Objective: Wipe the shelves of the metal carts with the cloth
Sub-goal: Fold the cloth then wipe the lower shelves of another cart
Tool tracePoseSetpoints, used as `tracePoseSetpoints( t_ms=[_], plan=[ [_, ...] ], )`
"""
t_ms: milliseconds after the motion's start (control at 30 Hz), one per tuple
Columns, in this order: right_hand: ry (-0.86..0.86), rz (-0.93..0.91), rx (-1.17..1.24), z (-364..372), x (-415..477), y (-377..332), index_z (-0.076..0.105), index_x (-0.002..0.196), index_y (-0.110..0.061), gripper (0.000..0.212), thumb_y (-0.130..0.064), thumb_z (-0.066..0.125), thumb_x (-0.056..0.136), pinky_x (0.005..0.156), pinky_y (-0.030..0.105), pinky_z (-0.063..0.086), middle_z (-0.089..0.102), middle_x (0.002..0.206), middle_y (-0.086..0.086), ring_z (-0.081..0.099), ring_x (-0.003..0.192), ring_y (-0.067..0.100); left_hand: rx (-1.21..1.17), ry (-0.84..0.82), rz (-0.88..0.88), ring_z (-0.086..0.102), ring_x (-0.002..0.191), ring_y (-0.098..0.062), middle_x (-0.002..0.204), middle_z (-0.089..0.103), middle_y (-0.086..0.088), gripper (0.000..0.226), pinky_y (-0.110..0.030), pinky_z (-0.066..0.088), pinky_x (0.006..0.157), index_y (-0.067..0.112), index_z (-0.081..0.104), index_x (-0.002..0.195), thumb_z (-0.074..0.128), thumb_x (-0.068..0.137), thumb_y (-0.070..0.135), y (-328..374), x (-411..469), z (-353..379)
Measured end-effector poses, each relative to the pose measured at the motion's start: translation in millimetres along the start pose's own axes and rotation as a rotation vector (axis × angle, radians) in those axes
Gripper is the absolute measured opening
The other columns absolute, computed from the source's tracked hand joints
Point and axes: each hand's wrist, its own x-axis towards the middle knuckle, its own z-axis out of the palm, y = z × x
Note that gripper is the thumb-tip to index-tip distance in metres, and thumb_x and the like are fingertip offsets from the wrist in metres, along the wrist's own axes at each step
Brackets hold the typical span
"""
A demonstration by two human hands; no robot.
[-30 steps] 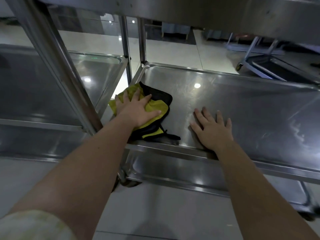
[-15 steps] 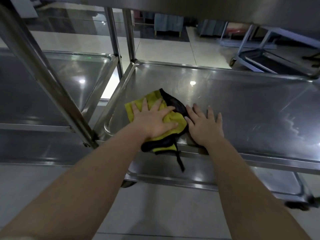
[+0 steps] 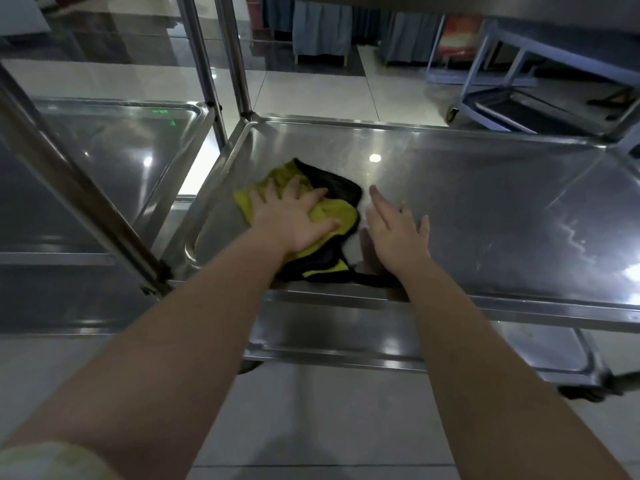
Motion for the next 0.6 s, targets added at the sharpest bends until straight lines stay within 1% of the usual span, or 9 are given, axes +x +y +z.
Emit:
tracePoseSetpoints(
  t_ms=[67,133,233,367,433,467,533,567,600],
  plan=[
    [0.097,0.042,0.338,-7.5,-2.7,3.3,0.034,0.147,-0.042,0.043,-0.04,0.03,0.104,0.117,0.036,-0.003,0.036,0.153,-0.008,0.021,0.146,0.016,0.007,-0.006,0.125,-0.002,0.147,-0.04,0.164,0.0,0.004,0.076,-0.064,-0.001,0.113,0.058,0.009,0.145,0.024,0.075,0.087,44.7,-17.2,9.0],
    [0.16,0.082,0.681,-16.6,-7.4,5.0,0.049,0.139,-0.035,0.038,-0.031,0.039,0.103,0.116,0.026,0.017,0.048,0.143,-0.009,0.037,0.137,0.01,-0.012,-0.047,0.199,-0.008,0.147,-0.039,0.163,-0.007,0.004,0.078,-0.064,-0.007,0.112,0.058,0.007,0.145,0.024,0.075,0.087,69.4,-36.0,13.2],
    [0.143,0.15,0.872,-28.5,-11.7,6.8,0.063,0.126,-0.028,0.032,-0.019,0.049,0.098,0.1,0.022,0.045,0.058,0.132,-0.007,0.055,0.119,0.006,-0.053,-0.107,0.205,-0.016,0.146,-0.036,0.162,-0.016,0.005,0.085,-0.062,-0.014,0.111,0.057,0.001,0.146,0.02,0.07,0.091,68.2,-62.0,13.8],
    [0.079,0.133,0.716,-30.2,-13.2,10.8,0.066,0.113,-0.04,0.027,-0.024,0.059,0.092,0.099,0.035,0.05,0.06,0.128,-0.005,0.058,0.113,0.011,-0.09,-0.114,0.231,-0.017,0.147,-0.031,0.162,-0.015,0.004,0.085,-0.058,-0.016,0.113,0.058,-0.002,0.145,0.011,0.069,0.093,52.7,-94.1,14.2],
    [0.034,0.095,0.622,-28.7,-13.4,7.0,0.066,0.118,-0.035,0.028,-0.031,0.064,0.09,0.1,0.032,0.048,0.062,0.126,-0.004,0.058,0.113,0.012,-0.246,-0.156,0.229,-0.009,0.149,-0.028,0.163,-0.005,0.003,0.07,-0.053,-0.012,0.116,0.059,0.007,0.145,0.016,0.08,0.084,46.5,-93.9,6.2],
    [0.021,0.063,0.491,-27.3,-11.9,3.2,0.066,0.121,-0.033,0.033,-0.039,0.066,0.088,0.101,0.032,0.045,0.063,0.125,-0.003,0.057,0.114,0.014,-0.401,-0.131,0.219,0.005,0.149,-0.028,0.163,0.011,0.0,0.058,-0.05,-0.003,0.119,0.056,0.019,0.145,0.026,0.09,0.072,42.5,-89.9,0.9],
    [0.006,0.019,0.118,-23.0,-8.3,-8.1,0.065,0.119,-0.036,0.047,-0.063,0.062,0.081,0.106,0.042,0.034,0.064,0.119,-0.004,0.054,0.117,0.022,-0.667,0.052,0.148,0.039,0.136,-0.028,0.144,0.049,-0.006,0.046,-0.047,0.026,0.115,0.039,0.043,0.142,0.049,0.097,0.04,29.7,-79.7,-8.6],
    [-0.005,0.025,0.011,-20.7,-7.6,-16.3,0.063,0.118,-0.038,0.055,-0.072,0.059,0.075,0.106,0.047,0.026,0.063,0.119,-0.005,0.051,0.12,0.026,-0.641,0.147,0.08,0.044,0.13,-0.029,0.138,0.054,-0.006,0.048,-0.046,0.032,0.111,0.032,0.046,0.142,0.055,0.094,0.032,21.7,-75.7,-11.4],
    [-0.025,0.042,-0.008,-19.1,-8.7,-25.8,0.06,0.12,-0.039,0.063,-0.077,0.059,0.07,0.106,0.047,0.02,0.06,0.122,-0.006,0.046,0.124,0.028,-0.532,0.2,-0.004,0.042,0.13,-0.031,0.138,0.052,-0.006,0.052,-0.045,0.032,0.109,0.028,0.044,0.142,0.058,0.093,0.034,13.8,-73.3,-11.5]
  ],
)
